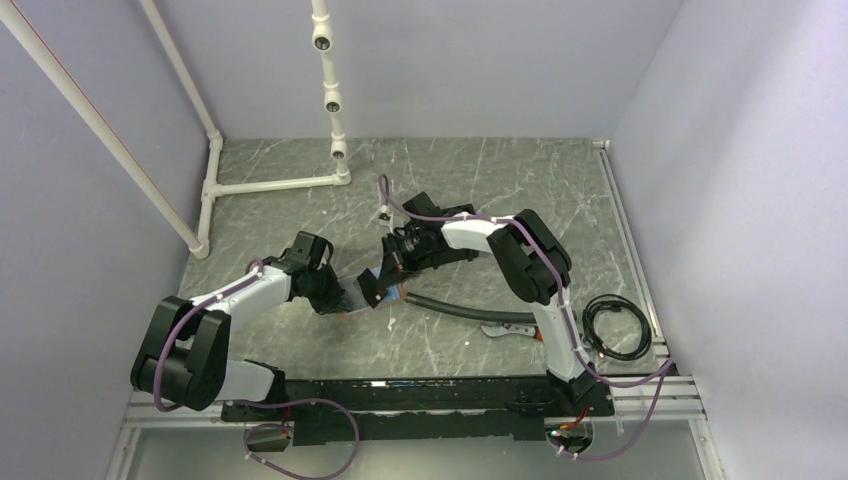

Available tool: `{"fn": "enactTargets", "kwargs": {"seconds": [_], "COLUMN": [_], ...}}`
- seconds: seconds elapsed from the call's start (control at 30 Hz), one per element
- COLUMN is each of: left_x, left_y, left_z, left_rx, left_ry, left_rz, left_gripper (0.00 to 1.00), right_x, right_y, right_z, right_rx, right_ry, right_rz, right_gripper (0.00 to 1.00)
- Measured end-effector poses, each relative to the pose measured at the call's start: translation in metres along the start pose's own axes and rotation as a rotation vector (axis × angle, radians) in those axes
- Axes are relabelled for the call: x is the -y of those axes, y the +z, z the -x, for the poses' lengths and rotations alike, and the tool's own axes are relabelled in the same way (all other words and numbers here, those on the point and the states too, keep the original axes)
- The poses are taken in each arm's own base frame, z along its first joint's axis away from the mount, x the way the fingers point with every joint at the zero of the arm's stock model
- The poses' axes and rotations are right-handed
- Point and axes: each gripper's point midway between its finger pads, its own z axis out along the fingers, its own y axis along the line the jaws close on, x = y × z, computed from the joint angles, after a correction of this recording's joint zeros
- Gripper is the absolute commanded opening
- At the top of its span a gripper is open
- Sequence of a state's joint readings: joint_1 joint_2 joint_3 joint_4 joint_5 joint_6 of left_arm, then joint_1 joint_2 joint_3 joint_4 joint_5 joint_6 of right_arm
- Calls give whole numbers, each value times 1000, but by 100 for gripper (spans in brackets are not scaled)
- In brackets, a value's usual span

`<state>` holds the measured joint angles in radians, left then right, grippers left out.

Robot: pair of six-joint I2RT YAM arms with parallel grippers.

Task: Put the credit cards into the card holder
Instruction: Insert the credit card into the card holder.

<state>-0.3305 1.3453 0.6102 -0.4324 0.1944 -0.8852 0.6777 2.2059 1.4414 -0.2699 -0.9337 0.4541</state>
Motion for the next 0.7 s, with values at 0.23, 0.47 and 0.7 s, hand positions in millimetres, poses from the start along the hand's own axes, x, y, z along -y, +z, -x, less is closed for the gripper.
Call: {"fn": "enactTargets", "kwargs": {"seconds": [0.23, 0.47, 0.7], "left_x": [0, 0, 0], "left_y": [0, 0, 0], "left_z": [0, 0, 0], "left_rx": [0, 1, 1], "left_ry": [0, 0, 0], "left_rz": [-1, -1, -1], "left_gripper": [0, 0, 0], "right_x": [-6, -8, -5], "right_y": [5, 11, 17], "right_z": [16, 19, 16], "right_rx": [65, 91, 100], "right_ry": [-25, -30, -30], "right_rz": [27, 33, 16], "right_gripper": [0, 0, 0]}}
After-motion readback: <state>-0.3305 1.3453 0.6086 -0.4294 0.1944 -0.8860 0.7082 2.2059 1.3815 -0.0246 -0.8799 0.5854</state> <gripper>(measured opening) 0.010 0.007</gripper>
